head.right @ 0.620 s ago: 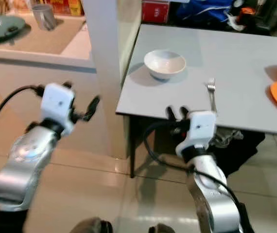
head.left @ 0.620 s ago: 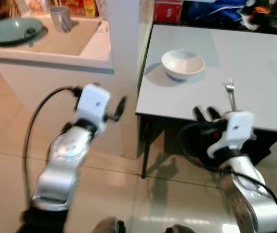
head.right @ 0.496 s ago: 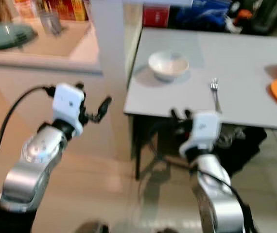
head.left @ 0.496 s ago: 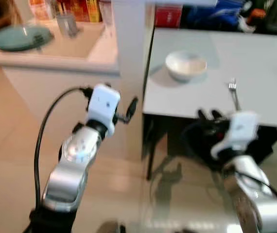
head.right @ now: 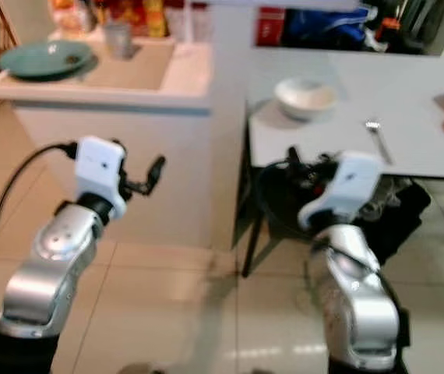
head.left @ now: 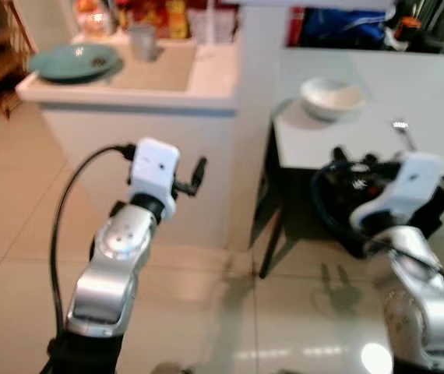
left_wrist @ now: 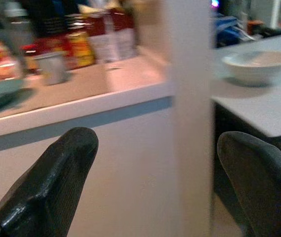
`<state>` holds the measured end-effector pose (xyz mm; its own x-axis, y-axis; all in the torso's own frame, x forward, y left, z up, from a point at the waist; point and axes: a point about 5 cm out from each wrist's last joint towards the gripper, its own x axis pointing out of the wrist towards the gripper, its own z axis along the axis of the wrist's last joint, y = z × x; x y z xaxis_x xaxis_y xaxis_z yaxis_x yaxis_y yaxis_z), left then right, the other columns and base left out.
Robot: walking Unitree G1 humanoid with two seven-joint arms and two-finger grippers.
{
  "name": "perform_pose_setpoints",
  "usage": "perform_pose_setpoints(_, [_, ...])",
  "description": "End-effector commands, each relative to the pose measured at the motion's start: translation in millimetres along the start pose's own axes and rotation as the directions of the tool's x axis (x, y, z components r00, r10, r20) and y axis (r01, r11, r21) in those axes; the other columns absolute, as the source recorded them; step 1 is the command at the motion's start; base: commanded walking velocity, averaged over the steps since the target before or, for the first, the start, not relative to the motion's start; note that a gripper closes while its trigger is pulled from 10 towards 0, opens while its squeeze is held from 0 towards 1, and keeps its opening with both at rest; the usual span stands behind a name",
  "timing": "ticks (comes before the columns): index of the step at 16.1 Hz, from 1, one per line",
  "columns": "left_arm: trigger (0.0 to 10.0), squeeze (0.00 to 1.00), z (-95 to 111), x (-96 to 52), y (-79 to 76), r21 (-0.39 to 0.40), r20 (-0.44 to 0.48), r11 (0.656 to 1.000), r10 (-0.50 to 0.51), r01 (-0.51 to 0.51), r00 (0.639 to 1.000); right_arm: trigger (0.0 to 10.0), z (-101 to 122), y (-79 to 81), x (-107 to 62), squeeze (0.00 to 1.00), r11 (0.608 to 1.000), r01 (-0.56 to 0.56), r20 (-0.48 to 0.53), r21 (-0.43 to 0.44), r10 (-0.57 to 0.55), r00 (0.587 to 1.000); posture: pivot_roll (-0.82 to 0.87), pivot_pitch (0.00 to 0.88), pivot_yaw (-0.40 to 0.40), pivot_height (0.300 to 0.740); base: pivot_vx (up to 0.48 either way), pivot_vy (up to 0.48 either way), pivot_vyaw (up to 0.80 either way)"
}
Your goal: Setting the table
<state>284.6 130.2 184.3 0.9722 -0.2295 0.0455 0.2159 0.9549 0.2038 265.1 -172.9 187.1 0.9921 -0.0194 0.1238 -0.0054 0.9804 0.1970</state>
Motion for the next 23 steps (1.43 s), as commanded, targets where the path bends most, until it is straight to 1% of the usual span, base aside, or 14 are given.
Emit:
perform_pose_setpoints(1, [10.0,0.90,-7.8,-6.7,12.6,0.006,-0.039,0.998,0.065,-0.065,0.997,10.0,1.8,6.4,4.6,1.00,1.000,-0.016,0.008,0.010,0.016,1.000,0.08,0.061,-0.059,0.740,0.000,0.480,0.00])
perform_pose_setpoints(2, [10.0,1.00,-7.7,-8.9,14.8,-0.016,-0.046,0.997,0.072,-0.073,0.996,10.0,2.4,8.3,8.2,1.00,1.000,-0.025,0.008,0.011,0.025,1.000,0.09,0.071,-0.071,0.740,0.000,0.480,0.00])
perform_pose_setpoints(5, [10.0,1.00,-6.7,-15.3,20.7,-0.015,-0.057,0.993,0.118,-0.119,0.991,10.0,-0.1,16.6,17.9,1.00,0.997,-0.075,-0.011,-0.003,0.075,0.997,0.11,0.082,-0.084,0.740,0.000,0.480,0.00])
perform_pose_setpoints(7, [10.0,1.00,-5.5,-14.5,21.9,-0.011,-0.055,0.992,0.122,-0.123,0.991,10.0,1.3,18.2,19.7,1.00,0.997,-0.080,-0.006,-0.002,0.080,0.997,0.11,0.079,-0.080,0.740,0.000,0.480,0.00])
perform_pose_setpoints(8, [10.0,0.92,-0.5,-11.0,24.9,-0.013,-0.026,0.989,0.150,-0.150,0.988,10.0,2.6,19.1,21.9,1.00,0.998,-0.065,-0.007,0.000,0.065,0.998,0.10,0.077,-0.072,0.740,0.000,0.000,0.00])
perform_pose_setpoints(9, [10.0,0.65,0.4,-10.0,25.4,-0.031,-0.026,0.987,0.157,-0.158,0.987,10.0,2.1,19.1,22.4,1.00,0.998,-0.059,-0.013,0.002,0.059,0.998,0.10,0.077,-0.071,0.740,0.000,0.000,0.00])
perform_pose_setpoints(10, [10.0,0.00,5.0,-8.5,24.6,-0.030,0.001,0.988,0.154,-0.154,0.988,10.0,2.0,18.4,23.2,0.00,0.999,-0.049,-0.024,-0.008,0.049,0.999,0.10,0.075,-0.069,0.740,0.000,0.000,0.00])
perform_pose_setpoints(11, [10.0,0.00,6.0,-6.3,23.6,-0.008,-0.008,0.987,0.160,-0.160,0.987,10.0,2.5,19.7,23.9,0.00,0.997,-0.068,-0.029,0.031,0.069,0.997,0.10,0.076,-0.069,0.740,0.000,0.000,0.00])
perform_pose_setpoints(12, [10.0,0.00,11.5,-2.8,23.1,0.055,0.032,0.986,0.156,-0.158,0.987,10.0,2.5,17.7,26.4,0.00,0.998,-0.045,-0.033,0.046,0.046,0.998,0.11,0.074,-0.071,0.740,0.000,0.000,0.00])
perform_pose_setpoints(14, [10.0,0.00,15.8,-2.3,23.2,0.083,0.050,0.986,0.143,-0.147,0.988,10.0,1.9,18.7,28.1,0.00,0.998,-0.049,-0.030,0.047,0.051,0.998,0.12,0.073,-0.078,0.740,0.000,0.000,0.00])
perform_pose_setpoints(15, [10.0,0.00,18.6,-1.1,23.9,0.071,0.058,0.988,0.135,-0.139,0.989,10.0,1.5,19.9,29.5,0.00,0.998,-0.055,-0.029,0.042,0.056,0.998,0.12,0.073,-0.084,0.740,0.319,0.000,0.00])
perform_pose_setpoints(17, [10.0,0.00,21.2,-0.9,25.1,0.059,0.063,0.989,0.129,-0.133,0.990,10.0,2.8,22.7,32.1,0.00,0.997,-0.069,-0.021,-0.039,0.069,0.997,0.13,0.072,-0.085,0.740,0.362,0.000,0.00])
perform_pose_setpoints(18, [10.0,0.00,21.5,-1.2,25.0,0.047,0.060,0.990,0.127,-0.130,0.990,10.0,2.8,27.2,33.6,0.00,0.993,-0.103,-0.029,-0.053,0.102,0.994,0.13,0.069,-0.082,0.740,0.382,0.000,0.00])
perform_pose_setpoints(23, [10.0,0.00,21.6,-1.4,23.5,0.045,0.061,0.991,0.123,-0.125,0.991,10.0,6.8,29.6,38.9,0.00,0.992,-0.104,-0.004,-0.068,0.104,0.995,0.13,0.066,-0.084,0.740,0.394,0.000,0.80])
